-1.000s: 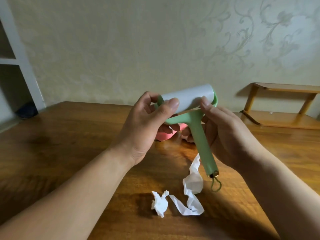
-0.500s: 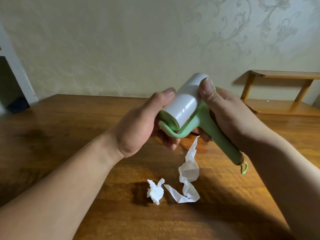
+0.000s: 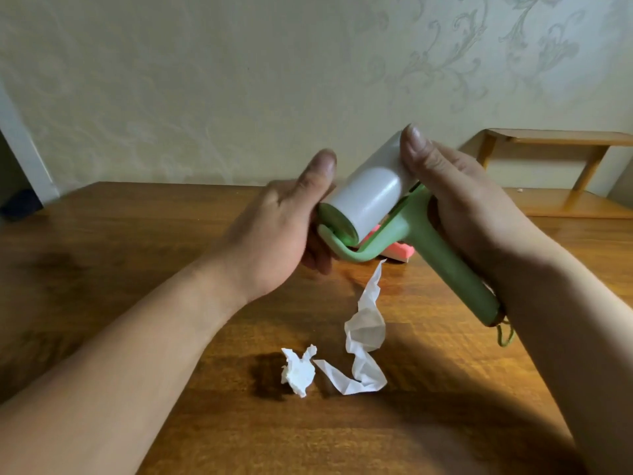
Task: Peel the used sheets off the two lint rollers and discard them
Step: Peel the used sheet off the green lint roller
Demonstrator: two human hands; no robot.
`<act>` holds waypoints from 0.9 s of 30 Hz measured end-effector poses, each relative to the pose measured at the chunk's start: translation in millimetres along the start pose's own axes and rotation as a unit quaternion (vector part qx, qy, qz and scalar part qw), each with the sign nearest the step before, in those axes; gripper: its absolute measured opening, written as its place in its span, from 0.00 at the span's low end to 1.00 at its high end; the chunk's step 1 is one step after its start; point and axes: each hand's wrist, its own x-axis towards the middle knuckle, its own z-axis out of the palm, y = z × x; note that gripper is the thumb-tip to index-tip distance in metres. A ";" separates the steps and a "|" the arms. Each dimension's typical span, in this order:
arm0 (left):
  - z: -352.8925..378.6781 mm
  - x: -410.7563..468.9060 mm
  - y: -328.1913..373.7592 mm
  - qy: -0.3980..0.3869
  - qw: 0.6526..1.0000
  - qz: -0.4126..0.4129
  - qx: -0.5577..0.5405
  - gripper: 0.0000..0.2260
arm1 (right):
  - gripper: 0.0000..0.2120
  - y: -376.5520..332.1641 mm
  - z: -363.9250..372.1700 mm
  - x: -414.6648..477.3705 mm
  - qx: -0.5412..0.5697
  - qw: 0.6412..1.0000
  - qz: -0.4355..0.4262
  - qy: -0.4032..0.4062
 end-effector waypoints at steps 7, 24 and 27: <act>-0.4 -3.1 6.3 -0.038 0.997 0.052 0.038 0.32 | 0.29 3.2 -2.7 3.0 -0.077 0.995 0.004 0.057; 18.6 -9.1 5.2 0.140 0.919 0.264 0.257 0.25 | 0.28 1.3 6.1 7.7 0.022 0.998 -0.024 0.048; 17.3 -10.8 7.0 0.143 0.912 0.285 0.258 0.28 | 0.29 -0.1 8.6 6.7 0.034 0.996 -0.066 0.049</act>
